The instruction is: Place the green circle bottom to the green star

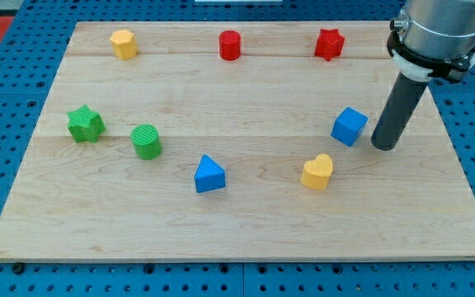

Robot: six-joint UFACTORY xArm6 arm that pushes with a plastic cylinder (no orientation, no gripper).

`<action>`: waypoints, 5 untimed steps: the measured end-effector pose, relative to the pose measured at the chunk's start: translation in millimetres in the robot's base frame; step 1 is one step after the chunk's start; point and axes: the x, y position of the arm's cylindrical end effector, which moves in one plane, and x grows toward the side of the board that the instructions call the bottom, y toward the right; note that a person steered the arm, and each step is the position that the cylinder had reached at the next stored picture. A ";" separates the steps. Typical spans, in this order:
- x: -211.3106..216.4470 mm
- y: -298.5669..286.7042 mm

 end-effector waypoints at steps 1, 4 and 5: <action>0.1 -47.0; -0.5 -180.9; -6.6 -222.1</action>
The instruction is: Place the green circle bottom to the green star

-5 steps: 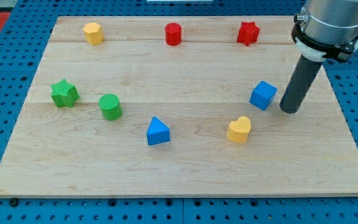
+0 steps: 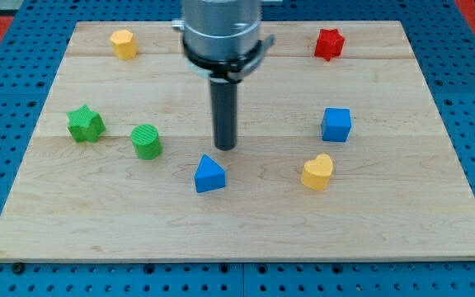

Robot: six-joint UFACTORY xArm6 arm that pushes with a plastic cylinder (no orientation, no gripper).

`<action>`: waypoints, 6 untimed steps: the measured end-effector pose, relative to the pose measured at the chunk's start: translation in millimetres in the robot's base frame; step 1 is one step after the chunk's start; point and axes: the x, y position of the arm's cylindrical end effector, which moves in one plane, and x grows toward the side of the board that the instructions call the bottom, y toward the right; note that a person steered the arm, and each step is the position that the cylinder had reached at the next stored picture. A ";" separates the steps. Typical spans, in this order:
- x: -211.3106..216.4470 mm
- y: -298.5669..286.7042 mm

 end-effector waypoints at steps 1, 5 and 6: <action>-11.9 -29.9; 28.6 -192.6; 37.8 -195.9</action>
